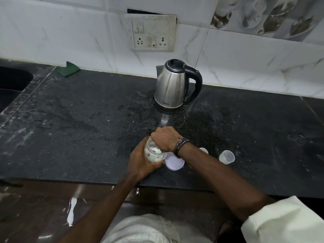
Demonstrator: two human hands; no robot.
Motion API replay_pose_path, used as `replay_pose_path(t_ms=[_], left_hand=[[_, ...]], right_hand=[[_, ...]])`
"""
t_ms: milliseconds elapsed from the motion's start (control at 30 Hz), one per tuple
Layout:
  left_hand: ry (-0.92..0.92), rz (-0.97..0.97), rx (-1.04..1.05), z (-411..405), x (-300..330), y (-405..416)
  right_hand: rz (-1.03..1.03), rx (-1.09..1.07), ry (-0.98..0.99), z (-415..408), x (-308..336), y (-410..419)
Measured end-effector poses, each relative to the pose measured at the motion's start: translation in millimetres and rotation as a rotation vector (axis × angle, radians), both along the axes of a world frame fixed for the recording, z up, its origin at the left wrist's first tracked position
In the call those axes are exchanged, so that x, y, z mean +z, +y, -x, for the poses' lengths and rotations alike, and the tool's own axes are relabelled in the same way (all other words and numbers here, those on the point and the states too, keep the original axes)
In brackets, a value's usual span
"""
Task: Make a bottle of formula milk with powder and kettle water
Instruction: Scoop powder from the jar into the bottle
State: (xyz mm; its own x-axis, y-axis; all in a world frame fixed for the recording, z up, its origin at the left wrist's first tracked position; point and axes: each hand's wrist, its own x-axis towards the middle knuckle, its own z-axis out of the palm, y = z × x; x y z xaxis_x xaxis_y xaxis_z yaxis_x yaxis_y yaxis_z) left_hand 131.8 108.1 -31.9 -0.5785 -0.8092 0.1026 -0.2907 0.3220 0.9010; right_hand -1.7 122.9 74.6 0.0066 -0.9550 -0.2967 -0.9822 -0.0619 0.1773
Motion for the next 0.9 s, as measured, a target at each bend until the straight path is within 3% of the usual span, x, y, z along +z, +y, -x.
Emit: replay_pose_path(t_ms=[100, 233, 400, 567, 900], left_hand=[[-0.021, 0.038, -0.016, 1.3, -1.4, -0.5], [-0.03, 0.046, -0.066, 1.3, -4.0, -3.5], [0.016, -0.011, -0.072, -2.6, -12.1, -5.6], [0.062, 0.005, -0.139, -5.7, -10.6, -6.8], [0.087, -0.107, -0.069, -9.0, -14.6, -6.0]], right_hand=[[-0.034, 0.01, -0.018, 7.0, -1.1, 2.2], [-0.097, -0.073, -0.21, 20.5, -0.3, 4.7], [-0.025, -0.129, -0.371, 22.3, -4.2, 17.0], [0.079, -0.143, -0.395, 21.1, -9.2, 26.5], [0.215, -0.243, -0.355, 13.4, -10.4, 31.7]])
